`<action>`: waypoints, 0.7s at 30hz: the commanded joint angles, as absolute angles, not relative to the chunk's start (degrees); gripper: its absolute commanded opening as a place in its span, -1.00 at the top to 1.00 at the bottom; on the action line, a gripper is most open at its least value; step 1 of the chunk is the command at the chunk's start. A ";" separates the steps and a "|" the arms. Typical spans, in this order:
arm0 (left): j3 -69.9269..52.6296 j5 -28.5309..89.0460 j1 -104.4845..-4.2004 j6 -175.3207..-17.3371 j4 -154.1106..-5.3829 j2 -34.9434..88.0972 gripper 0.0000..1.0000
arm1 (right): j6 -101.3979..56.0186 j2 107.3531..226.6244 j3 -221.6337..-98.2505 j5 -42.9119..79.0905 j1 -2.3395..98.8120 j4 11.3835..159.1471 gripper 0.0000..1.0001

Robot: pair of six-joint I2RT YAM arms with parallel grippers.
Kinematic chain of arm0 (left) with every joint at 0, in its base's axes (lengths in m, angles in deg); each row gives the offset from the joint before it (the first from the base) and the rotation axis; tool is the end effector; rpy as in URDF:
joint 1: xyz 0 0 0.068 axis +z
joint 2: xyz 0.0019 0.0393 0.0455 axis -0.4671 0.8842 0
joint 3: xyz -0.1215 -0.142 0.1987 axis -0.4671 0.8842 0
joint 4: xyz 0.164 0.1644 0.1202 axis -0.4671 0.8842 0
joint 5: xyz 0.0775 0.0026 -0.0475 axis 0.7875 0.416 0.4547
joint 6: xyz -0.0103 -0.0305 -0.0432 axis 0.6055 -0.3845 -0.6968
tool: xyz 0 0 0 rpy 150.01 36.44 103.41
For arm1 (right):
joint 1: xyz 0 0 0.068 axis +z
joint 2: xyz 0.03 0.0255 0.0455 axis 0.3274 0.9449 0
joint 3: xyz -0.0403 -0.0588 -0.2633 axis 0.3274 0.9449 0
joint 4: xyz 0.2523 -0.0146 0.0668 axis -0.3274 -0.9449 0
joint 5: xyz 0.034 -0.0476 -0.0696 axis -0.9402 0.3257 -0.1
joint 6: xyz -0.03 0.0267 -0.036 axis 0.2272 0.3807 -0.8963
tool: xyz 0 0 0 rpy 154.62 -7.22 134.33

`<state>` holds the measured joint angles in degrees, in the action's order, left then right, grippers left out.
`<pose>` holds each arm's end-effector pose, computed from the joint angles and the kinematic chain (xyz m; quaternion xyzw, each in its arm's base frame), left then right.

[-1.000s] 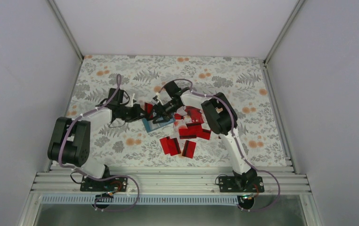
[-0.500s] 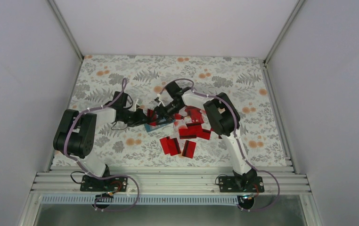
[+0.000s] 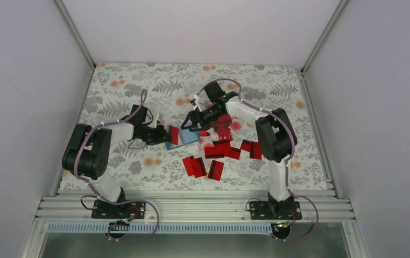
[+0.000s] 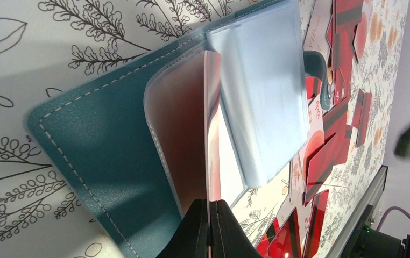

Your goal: Put the credit cards into the card holder

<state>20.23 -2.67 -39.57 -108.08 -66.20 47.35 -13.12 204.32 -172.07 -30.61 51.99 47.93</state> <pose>0.2771 -0.0815 0.1259 -0.0145 0.9159 -0.3897 0.0950 0.3376 0.2536 0.1851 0.2111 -0.8446 -0.4899 0.0444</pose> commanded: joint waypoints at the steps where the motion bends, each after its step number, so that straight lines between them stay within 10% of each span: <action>1: 19.74 -1.22 -40.02 -107.16 -65.78 48.72 0.95 | -9.48 204.29 -170.18 -20.03 49.26 49.26 -0.34; 21: 19.27 -8.36 -39.97 -108.03 -67.77 49.97 0.95 | -8.14 209.96 -163.74 -12.35 49.10 53.45 -0.03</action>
